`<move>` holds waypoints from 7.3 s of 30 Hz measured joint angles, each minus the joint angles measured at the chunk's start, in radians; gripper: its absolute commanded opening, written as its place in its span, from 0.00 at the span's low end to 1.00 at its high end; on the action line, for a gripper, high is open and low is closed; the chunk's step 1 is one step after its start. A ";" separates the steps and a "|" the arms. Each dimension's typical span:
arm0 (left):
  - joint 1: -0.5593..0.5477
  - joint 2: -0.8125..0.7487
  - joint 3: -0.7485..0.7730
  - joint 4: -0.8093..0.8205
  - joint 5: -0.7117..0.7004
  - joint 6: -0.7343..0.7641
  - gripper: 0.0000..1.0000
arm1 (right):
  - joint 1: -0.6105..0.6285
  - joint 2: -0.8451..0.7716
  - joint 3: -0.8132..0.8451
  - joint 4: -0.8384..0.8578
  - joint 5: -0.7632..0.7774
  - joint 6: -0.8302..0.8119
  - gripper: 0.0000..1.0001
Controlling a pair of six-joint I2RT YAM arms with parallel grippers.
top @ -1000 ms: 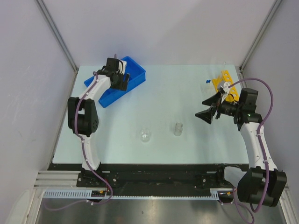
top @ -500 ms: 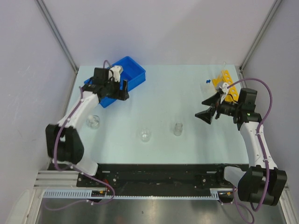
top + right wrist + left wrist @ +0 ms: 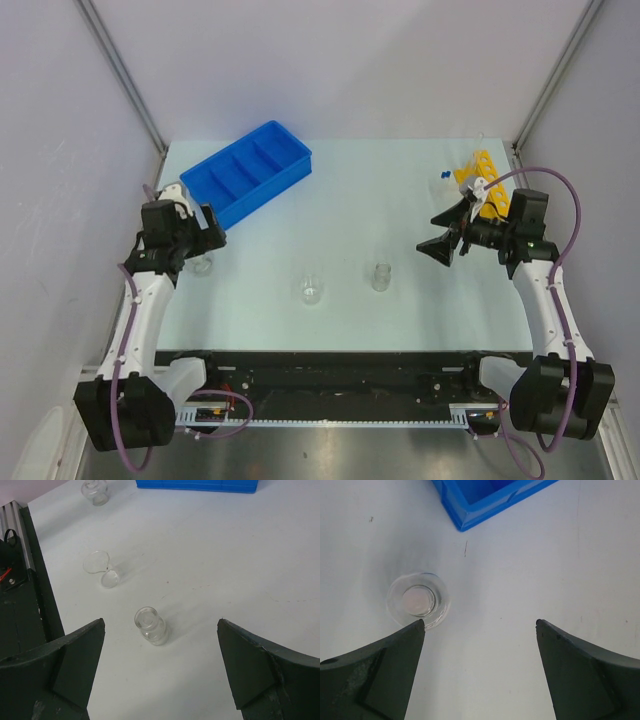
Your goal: Organize the chemistry lab equipment
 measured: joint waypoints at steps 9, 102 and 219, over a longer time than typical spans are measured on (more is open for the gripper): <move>0.005 0.000 -0.022 0.002 -0.026 -0.018 1.00 | -0.008 0.000 0.000 0.000 0.000 0.000 1.00; 0.045 0.349 0.074 -0.017 -0.189 0.035 0.30 | 0.016 0.000 0.000 -0.012 0.026 -0.011 1.00; -0.021 1.229 1.122 -0.283 -0.010 0.470 1.00 | 0.015 0.031 0.000 -0.023 0.064 -0.044 1.00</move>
